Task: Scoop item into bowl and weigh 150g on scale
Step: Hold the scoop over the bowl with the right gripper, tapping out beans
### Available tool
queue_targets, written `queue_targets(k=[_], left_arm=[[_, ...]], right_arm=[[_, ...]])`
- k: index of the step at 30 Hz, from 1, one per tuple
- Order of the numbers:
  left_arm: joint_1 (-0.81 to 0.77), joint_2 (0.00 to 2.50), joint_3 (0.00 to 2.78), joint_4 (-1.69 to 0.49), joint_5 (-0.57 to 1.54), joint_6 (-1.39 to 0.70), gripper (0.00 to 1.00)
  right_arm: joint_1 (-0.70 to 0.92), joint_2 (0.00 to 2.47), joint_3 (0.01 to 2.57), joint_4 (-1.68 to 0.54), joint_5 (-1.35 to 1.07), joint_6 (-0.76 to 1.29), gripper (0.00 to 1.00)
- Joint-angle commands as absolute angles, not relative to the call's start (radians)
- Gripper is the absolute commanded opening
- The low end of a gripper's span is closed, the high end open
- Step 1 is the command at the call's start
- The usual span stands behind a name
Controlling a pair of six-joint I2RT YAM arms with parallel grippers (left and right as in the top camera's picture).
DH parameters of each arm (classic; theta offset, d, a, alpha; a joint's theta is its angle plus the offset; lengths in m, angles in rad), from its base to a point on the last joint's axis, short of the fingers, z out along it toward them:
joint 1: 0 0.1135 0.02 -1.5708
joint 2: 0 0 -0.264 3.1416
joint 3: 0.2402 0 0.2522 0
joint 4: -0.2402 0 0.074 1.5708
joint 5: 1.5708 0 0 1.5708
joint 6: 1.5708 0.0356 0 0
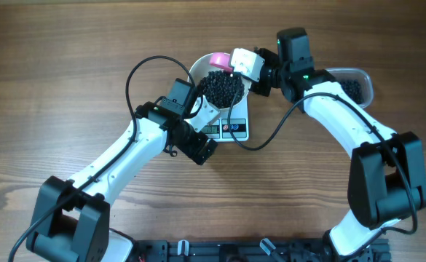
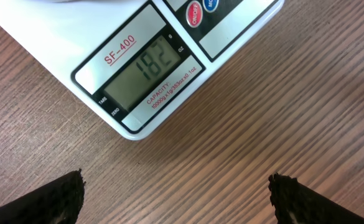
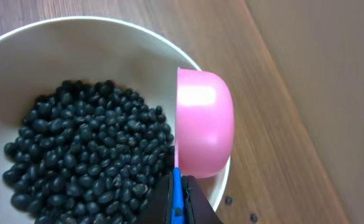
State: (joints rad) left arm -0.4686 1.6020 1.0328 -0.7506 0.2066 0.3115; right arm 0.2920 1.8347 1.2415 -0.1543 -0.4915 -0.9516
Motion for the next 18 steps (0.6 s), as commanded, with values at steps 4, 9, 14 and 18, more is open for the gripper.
queue_targets(k=[4, 9, 14, 18], left_arm=[[-0.469, 1.591, 1.026, -0.747, 0.215, 0.309, 1.0], [-0.469, 1.591, 1.026, -0.748, 0.215, 0.309, 1.0], [-0.469, 1.591, 1.026, -0.748, 0.215, 0.309, 1.0], [-0.469, 1.591, 1.026, -0.748, 0.215, 0.309, 1.0]], right_arm=[[0.294, 1.862, 1.256, -0.242, -0.471, -0.942, 0.04], [0.294, 1.867, 1.256, -0.281, -0.519, -0.937, 0.05], [0.294, 1.866, 1.256, -0.276, -0.683, -0.712, 0.04], [0.29, 1.866, 1.256, -0.277, -0.687, -0.582, 0.04]])
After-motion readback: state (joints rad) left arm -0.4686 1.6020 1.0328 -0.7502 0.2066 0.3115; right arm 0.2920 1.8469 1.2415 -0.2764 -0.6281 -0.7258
